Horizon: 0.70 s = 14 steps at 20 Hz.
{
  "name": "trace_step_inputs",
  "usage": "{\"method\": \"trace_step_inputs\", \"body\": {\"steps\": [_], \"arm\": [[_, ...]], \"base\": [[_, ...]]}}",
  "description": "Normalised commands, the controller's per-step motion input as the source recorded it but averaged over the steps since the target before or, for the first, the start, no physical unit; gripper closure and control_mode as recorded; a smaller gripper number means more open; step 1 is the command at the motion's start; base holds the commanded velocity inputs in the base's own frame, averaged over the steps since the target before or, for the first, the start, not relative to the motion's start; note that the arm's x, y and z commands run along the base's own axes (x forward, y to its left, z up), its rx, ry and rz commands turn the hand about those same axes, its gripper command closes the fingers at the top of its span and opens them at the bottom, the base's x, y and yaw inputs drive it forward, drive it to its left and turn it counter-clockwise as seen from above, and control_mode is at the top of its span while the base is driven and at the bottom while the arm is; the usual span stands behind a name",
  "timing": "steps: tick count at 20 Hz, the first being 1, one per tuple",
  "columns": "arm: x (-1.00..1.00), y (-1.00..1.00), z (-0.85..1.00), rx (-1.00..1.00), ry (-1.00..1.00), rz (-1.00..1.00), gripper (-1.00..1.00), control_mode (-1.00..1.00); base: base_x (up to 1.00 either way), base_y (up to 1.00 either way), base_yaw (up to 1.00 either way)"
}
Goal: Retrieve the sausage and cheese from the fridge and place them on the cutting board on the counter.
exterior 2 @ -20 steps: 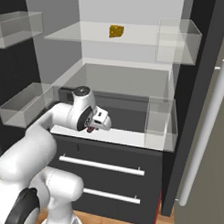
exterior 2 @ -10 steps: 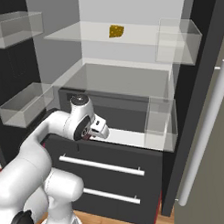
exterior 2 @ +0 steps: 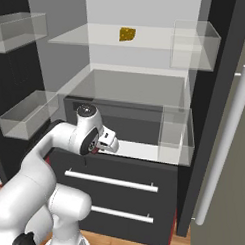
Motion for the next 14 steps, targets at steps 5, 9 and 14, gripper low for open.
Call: {"method": "trace_step_inputs", "body": {"steps": [5,9,14], "arm": [[0.0,0.0,0.0,0.0,0.0,0.0,1.0,-1.0],[0.0,0.0,0.0,0.0,0.0,0.0,1.0,1.0],[0.0,0.0,0.0,0.0,0.0,0.0,1.0,1.0]], "base": [[0.0,0.0,0.0],[0.0,0.0,0.0],[-0.24,0.05,0.06]]}}
